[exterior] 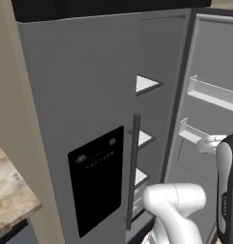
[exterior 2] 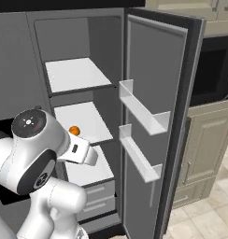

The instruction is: Retrieve the banana and orange from the fridge and place them into the bowl on the dining table.

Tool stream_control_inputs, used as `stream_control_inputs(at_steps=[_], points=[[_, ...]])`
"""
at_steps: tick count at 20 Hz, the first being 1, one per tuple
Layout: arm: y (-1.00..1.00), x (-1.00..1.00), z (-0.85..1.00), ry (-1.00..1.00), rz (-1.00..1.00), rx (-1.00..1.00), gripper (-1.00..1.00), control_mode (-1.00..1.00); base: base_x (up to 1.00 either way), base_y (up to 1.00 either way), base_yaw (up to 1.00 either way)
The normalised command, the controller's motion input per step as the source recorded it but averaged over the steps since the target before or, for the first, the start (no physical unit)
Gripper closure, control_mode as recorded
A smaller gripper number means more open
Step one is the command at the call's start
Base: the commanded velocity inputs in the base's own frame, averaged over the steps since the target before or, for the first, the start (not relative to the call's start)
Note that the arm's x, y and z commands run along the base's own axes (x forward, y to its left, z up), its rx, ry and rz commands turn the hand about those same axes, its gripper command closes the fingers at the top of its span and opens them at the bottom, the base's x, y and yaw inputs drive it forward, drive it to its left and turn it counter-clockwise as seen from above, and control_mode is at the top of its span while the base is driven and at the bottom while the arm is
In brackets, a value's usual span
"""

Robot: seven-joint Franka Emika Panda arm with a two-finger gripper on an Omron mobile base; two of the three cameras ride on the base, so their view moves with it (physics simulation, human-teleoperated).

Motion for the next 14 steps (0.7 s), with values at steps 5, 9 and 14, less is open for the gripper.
stream_control_inputs(at_steps=[5, 9, 14], points=[[0.00, 0.00, 0.00, 0.00, 0.00, 0.00, -1.00, 1.00, 0.71, 0.11, 0.22], [0.00, 0.00, 0.00, 0.00, 0.00, 0.00, -1.00, 1.00, 0.78, 0.22, 0.22], [0.00, 0.00, 0.00, 0.00, 0.00, 0.00, -1.00, 1.00, 0.75, 0.30, 0.19]])
